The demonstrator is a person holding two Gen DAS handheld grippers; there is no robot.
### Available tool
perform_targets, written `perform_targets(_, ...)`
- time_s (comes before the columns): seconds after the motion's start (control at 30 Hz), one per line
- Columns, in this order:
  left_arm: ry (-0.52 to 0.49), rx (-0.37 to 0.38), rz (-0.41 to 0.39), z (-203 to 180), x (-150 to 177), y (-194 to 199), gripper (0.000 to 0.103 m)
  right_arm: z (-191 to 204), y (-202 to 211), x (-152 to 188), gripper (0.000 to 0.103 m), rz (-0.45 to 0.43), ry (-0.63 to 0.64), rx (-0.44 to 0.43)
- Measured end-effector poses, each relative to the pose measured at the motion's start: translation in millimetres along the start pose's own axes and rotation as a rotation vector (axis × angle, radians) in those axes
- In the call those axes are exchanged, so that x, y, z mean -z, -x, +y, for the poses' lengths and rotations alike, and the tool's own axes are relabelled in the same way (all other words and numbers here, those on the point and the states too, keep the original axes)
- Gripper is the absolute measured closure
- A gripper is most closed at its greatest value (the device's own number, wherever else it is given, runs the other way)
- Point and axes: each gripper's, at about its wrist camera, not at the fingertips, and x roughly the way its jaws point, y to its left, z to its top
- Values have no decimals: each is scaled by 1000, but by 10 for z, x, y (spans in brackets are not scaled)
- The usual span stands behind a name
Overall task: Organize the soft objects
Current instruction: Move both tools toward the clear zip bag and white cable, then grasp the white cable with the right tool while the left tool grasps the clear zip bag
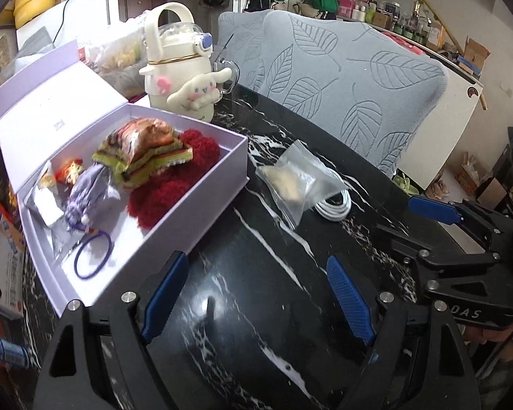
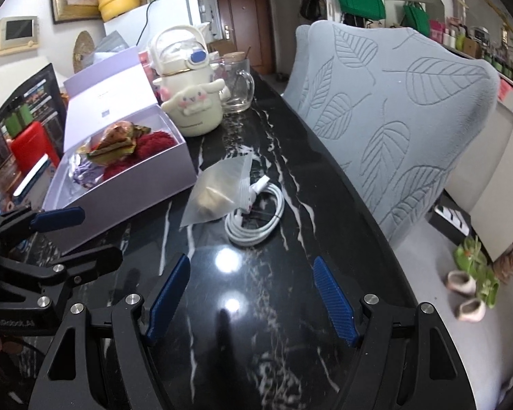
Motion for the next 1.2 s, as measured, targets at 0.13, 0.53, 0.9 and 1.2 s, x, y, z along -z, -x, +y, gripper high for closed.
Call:
perform_targets(0.13,6,1,-9,47,-92,-48,20,2,-155,-102,28,17,15,2)
perform_targets(0.53,18,2,-32,166,-190,-92,20,47,-643,-300,25,83,77,24)
perform_targets(0.9,27,11,-33,137,-216,-141,20,39,-812,-293,52,106,113,31)
perform_targets(1.2,44,62,-17,-20,-288,-255,20,-143,-664,-190,52,101,77,20)
